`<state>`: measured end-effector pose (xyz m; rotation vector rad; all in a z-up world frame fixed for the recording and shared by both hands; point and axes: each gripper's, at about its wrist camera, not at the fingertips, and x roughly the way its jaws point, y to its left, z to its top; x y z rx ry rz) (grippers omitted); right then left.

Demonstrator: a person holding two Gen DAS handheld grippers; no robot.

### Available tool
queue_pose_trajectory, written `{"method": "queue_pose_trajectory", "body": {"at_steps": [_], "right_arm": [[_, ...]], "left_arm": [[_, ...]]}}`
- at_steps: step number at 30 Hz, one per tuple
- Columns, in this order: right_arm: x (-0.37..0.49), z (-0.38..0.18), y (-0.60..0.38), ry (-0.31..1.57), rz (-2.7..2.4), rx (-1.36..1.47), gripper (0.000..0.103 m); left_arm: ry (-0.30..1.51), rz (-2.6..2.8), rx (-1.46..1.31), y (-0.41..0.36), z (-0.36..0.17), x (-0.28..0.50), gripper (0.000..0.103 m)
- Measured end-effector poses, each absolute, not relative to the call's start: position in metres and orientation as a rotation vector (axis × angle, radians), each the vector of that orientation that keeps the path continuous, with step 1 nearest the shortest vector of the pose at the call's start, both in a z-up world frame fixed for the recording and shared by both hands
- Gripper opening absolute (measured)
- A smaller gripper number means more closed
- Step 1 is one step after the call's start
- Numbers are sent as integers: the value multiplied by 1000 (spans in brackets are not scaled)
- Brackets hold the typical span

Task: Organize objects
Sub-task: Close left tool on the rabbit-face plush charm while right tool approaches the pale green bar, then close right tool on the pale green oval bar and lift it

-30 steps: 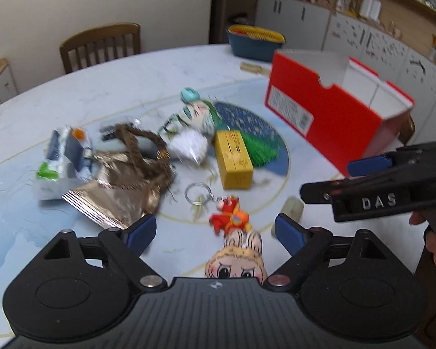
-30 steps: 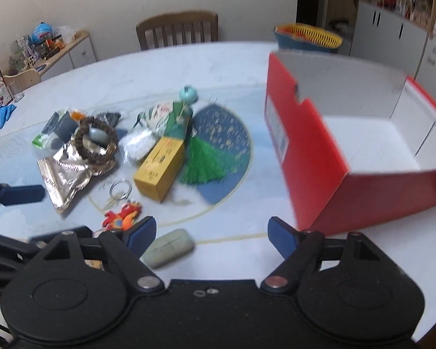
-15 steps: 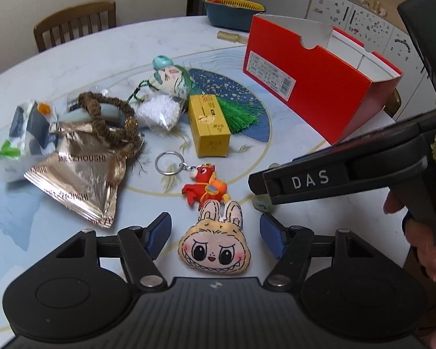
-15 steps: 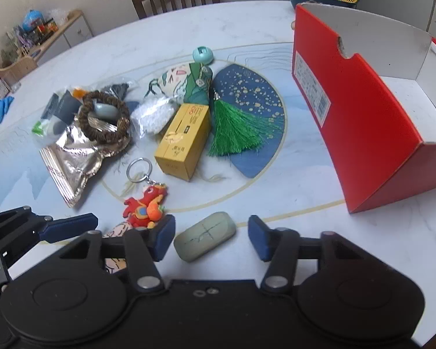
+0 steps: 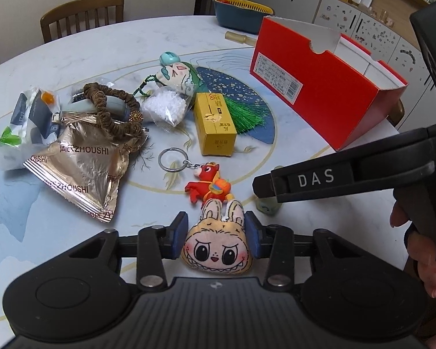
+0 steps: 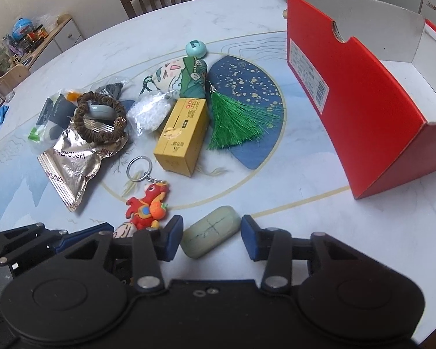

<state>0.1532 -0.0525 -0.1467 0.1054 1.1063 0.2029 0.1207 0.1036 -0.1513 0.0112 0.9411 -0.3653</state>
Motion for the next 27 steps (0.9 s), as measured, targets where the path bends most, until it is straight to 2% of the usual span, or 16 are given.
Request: {"method": "queue_pose_trajectory", "body": {"at_steps": [2, 5, 11, 15, 19, 21, 22, 27], "right_arm": [[153, -145, -53, 1094, 201, 107, 37], [152, -141, -56, 1070, 198, 103, 23], [154, -140, -60, 1087, 207, 128, 21], [158, -145, -62, 1120, 187, 162, 30], [159, -145, -59, 1119, 173, 153, 32], [160, -148, -58, 1141, 174, 168, 47], [160, -150, -58, 1147, 171, 175, 49], [158, -152, -49, 1146, 190, 148, 50]], "left_arm": [[941, -376, 2, 104, -151, 121, 37], [940, -388, -15, 105, -151, 121, 35], [914, -387, -35, 109, -144, 123, 34], [907, -374, -42, 112, -141, 124, 34], [906, -351, -54, 118, -140, 126, 34], [903, -336, -66, 122, -140, 128, 34], [901, -330, -70, 124, -139, 129, 34], [897, -306, -87, 131, -137, 131, 34]]}}
